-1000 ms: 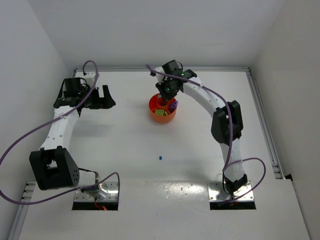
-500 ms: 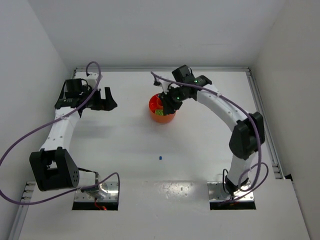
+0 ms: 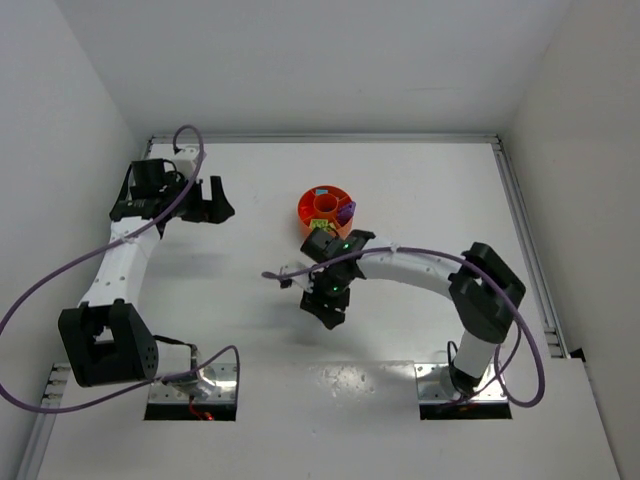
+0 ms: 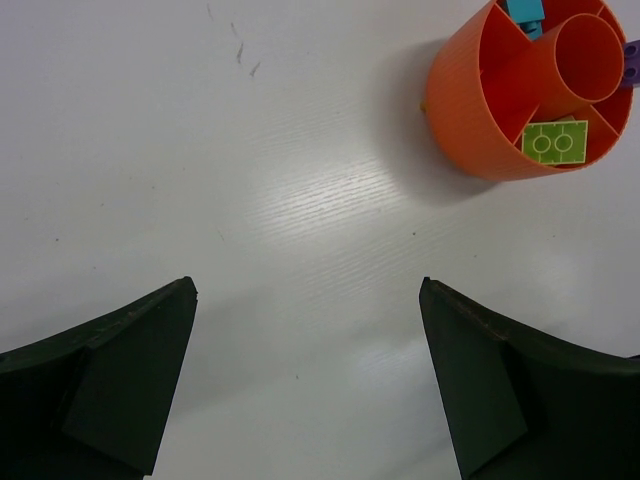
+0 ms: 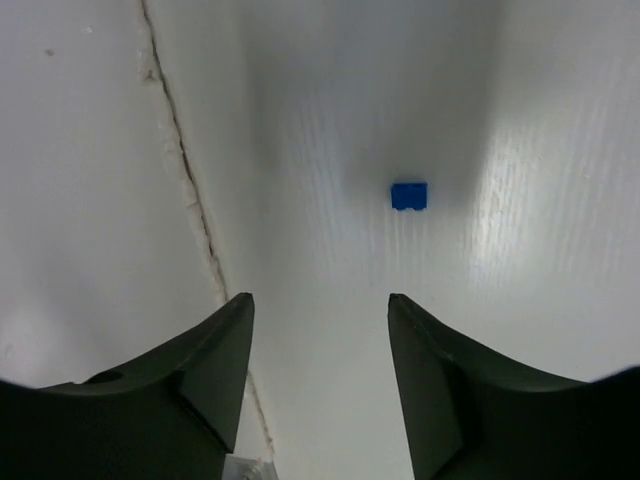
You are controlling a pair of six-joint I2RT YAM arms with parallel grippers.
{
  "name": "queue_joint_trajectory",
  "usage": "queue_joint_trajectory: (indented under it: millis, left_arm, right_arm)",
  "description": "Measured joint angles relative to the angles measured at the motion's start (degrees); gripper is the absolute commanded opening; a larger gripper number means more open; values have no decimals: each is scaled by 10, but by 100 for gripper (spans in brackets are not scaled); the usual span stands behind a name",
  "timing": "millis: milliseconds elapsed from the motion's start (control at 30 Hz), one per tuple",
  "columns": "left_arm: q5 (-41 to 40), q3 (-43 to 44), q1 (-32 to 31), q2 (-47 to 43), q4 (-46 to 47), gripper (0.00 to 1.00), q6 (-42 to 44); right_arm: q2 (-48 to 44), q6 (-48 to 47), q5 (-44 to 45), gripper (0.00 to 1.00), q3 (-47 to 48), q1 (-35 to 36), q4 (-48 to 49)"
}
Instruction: Sort the legos into containers by color
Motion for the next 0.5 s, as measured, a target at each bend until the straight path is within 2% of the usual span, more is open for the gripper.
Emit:
queue_joint_trajectory:
  millis: [233, 500]
  left_arm:
    - [-8, -1, 0, -7, 0, 100, 8]
    - [-14, -1, 0, -10, 0, 100, 11]
  right_arm:
    - [52, 54, 100, 59, -16, 40, 61]
    - [136, 91, 182, 57, 49, 47, 72]
